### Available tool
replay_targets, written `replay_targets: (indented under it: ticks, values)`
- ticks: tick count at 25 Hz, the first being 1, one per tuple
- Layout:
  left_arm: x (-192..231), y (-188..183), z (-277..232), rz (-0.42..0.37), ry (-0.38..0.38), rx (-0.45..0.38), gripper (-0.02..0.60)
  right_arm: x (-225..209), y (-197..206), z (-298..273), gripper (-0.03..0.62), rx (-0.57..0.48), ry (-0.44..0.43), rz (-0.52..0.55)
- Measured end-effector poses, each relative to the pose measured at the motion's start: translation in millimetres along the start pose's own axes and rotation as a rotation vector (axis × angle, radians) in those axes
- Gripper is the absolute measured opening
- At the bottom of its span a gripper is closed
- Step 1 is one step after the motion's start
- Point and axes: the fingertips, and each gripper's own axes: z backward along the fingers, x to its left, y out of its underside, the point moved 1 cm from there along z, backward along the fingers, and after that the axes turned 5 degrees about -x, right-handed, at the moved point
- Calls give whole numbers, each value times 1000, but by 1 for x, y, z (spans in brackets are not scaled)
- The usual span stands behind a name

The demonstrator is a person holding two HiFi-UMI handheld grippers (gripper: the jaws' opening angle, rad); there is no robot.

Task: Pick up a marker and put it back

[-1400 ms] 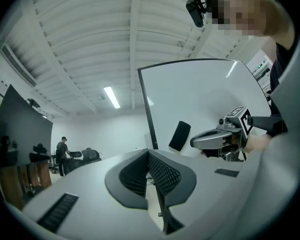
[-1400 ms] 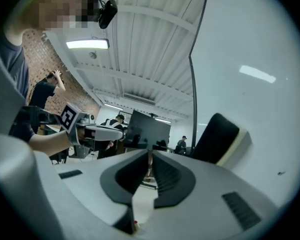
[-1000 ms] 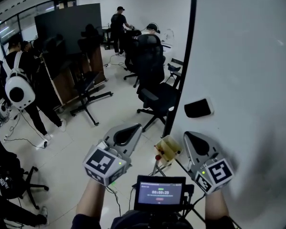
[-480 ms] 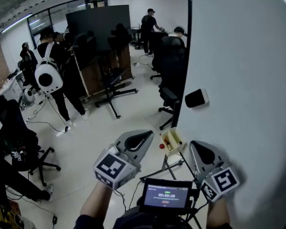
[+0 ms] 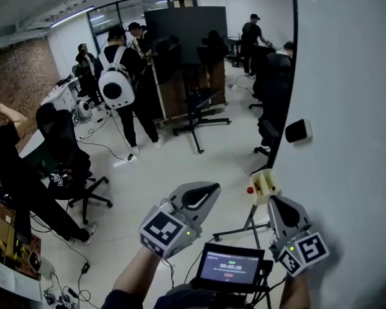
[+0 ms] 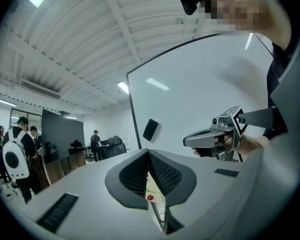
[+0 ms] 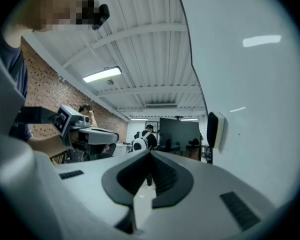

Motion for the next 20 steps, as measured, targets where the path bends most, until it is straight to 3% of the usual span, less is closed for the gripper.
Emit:
replay_targets:
  ticks: [4,12,20]
  values:
    - [1,4,28,-11,-42,32,-3,13,4,-6,6,-35,-14,-53]
    - [-9,-5,81,-31,-46,-10,-3,71,-11,6,6,-27,-39,-10]
    - [-32,-7,198,9,-3,-43,-3,195,-26,43,6,-14,-15,42]
